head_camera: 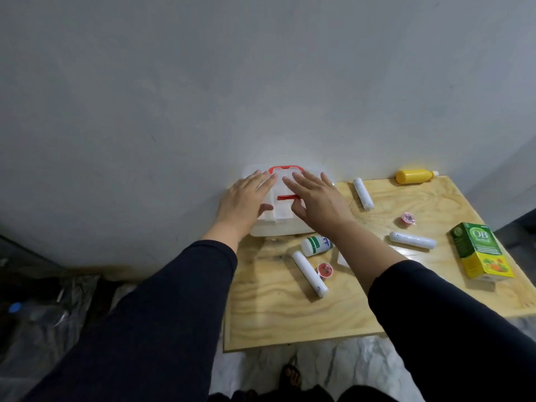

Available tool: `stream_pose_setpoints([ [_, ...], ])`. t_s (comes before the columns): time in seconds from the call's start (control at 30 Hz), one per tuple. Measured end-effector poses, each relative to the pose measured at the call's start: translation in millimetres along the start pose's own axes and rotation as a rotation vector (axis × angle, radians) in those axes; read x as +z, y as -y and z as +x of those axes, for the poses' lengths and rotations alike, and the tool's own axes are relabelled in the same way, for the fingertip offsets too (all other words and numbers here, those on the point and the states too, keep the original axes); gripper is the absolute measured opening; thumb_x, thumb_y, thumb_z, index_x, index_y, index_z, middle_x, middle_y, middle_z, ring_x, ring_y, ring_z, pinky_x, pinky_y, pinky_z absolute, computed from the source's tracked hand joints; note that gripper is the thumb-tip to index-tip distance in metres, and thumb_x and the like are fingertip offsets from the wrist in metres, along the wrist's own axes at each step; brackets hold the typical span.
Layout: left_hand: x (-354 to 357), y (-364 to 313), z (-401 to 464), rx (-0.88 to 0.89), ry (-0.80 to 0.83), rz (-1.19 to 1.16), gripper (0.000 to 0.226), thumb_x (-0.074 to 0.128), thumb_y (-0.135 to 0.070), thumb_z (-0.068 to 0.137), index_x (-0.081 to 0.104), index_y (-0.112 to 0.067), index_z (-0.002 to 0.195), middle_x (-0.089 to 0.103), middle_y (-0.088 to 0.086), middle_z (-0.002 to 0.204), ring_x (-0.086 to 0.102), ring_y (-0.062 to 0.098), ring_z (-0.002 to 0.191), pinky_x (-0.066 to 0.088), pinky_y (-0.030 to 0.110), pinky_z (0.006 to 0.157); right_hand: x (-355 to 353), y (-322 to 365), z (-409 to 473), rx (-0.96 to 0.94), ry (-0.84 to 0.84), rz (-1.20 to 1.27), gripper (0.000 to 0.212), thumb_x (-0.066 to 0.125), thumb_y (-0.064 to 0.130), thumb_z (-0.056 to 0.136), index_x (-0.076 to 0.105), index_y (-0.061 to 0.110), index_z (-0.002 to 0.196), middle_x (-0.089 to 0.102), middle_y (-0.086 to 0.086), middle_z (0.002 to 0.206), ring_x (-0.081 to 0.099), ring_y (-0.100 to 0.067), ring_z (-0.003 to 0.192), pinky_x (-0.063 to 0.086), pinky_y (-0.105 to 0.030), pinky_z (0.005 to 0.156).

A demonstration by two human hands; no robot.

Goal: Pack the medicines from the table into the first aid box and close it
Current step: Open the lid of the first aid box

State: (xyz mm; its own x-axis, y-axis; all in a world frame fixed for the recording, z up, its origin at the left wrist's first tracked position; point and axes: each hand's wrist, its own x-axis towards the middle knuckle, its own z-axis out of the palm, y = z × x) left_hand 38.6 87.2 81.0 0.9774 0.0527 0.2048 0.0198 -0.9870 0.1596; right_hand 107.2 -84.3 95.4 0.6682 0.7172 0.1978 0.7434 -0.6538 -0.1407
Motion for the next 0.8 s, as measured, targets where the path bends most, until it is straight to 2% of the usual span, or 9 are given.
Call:
stream_pose_setpoints([
  [0.07, -14, 2, 6, 0.0, -0.025, -0.012, 0.062, 0.053, -0.027, 0.097, 0.024, -0.022, 0.152, 0.031, -0.003, 0.158, 0.024, 0.015, 0.147, 0.028, 0.032, 0.115, -10, -1, 1, 0.002, -0.042, -0.03, 0.053, 0.048, 0.027, 0.092, 0.037, 0.022, 0.143, 0.039, -0.005, 0.151, 0.028, -0.025, 0.144, 0.018, -0.047, 0.119],
  [0.17, -31, 5, 19, -0.033, -0.066, -0.05, 0.056, 0.052, -0.025, 0.098, 0.032, -0.026, 0.15, 0.037, -0.005, 0.155, 0.029, 0.013, 0.145, 0.034, 0.032, 0.111, -19, -8, 0, 0.085, -0.056, -0.11, 0.067, 0.05, 0.038, 0.091, 0.021, 0.022, 0.149, 0.027, -0.005, 0.157, 0.018, -0.025, 0.147, 0.012, -0.045, 0.12],
  [0.3, -43, 7, 38, -0.071, -0.104, -0.142, 0.048, 0.048, -0.019, 0.1, 0.04, -0.026, 0.146, 0.042, -0.005, 0.151, 0.036, 0.013, 0.142, 0.037, 0.033, 0.109, -16, -22, -7, 0.278, -0.066, -0.161, 0.074, 0.045, 0.037, 0.095, 0.002, 0.015, 0.151, 0.01, -0.006, 0.161, 0.006, -0.024, 0.149, 0.008, -0.043, 0.121],
  [0.43, -41, 11, 57, -0.067, -0.123, -0.143, 0.045, 0.045, -0.014, 0.101, 0.042, -0.024, 0.145, 0.044, -0.003, 0.151, 0.038, 0.015, 0.141, 0.041, 0.034, 0.109, -4, -22, -9, 0.469, -0.104, -0.028, 0.071, 0.041, 0.034, 0.097, 0.0, 0.013, 0.151, 0.007, -0.008, 0.161, 0.008, -0.023, 0.149, 0.011, -0.039, 0.122],
  [0.53, -39, 16, 72, -0.082, -0.133, -0.069, 0.046, 0.04, -0.017, 0.103, 0.035, -0.021, 0.149, 0.038, -0.002, 0.155, 0.029, 0.015, 0.146, 0.029, 0.036, 0.117, 13, -23, -4, 0.56, 0.039, 0.06, 0.069, 0.037, 0.036, 0.099, 0.001, 0.009, 0.151, 0.003, -0.01, 0.161, 0.005, -0.024, 0.149, 0.008, -0.037, 0.122],
  [0.6, -38, 16, 79, -0.089, -0.122, 0.076, 0.053, 0.034, -0.017, 0.104, 0.016, -0.019, 0.154, 0.02, -0.003, 0.161, 0.013, 0.014, 0.15, 0.009, 0.041, 0.122, 24, -25, 2, 0.576, 0.139, 0.131, 0.071, 0.038, 0.038, 0.099, 0.001, 0.008, 0.151, 0.001, -0.009, 0.162, 0.003, -0.024, 0.149, 0.009, -0.038, 0.122],
  [0.67, -37, 15, 84, -0.119, -0.098, 0.176, 0.063, 0.032, -0.018, 0.103, -0.004, -0.017, 0.154, 0.0, -0.003, 0.164, -0.004, 0.014, 0.151, -0.006, 0.047, 0.12, 32, -25, 6, 0.58, 0.19, 0.197, 0.072, 0.041, 0.037, 0.098, 0.001, 0.007, 0.15, 0.0, -0.01, 0.162, 0.003, -0.025, 0.149, 0.009, -0.037, 0.121],
  [0.73, -37, 14, 86, -0.148, -0.084, 0.216, 0.07, 0.035, -0.023, 0.101, -0.012, -0.016, 0.153, -0.009, -0.001, 0.163, -0.01, 0.016, 0.151, -0.011, 0.051, 0.117, 38, -24, 5, 0.574, 0.197, 0.213, 0.073, 0.043, 0.036, 0.098, 0.002, 0.008, 0.151, 0.001, -0.009, 0.162, 0.003, -0.023, 0.149, 0.009, -0.035, 0.121],
  [0.8, -39, 13, 90, -0.158, -0.077, 0.232, 0.072, 0.036, -0.025, 0.099, -0.01, -0.015, 0.153, -0.009, 0.001, 0.164, -0.01, 0.017, 0.151, -0.011, 0.052, 0.117, 38, -23, 2, 0.585, 0.188, 0.225, 0.073, 0.043, 0.036, 0.097, 0.003, 0.008, 0.151, 0.001, -0.008, 0.162, 0.005, -0.022, 0.149, 0.011, -0.034, 0.121],
])
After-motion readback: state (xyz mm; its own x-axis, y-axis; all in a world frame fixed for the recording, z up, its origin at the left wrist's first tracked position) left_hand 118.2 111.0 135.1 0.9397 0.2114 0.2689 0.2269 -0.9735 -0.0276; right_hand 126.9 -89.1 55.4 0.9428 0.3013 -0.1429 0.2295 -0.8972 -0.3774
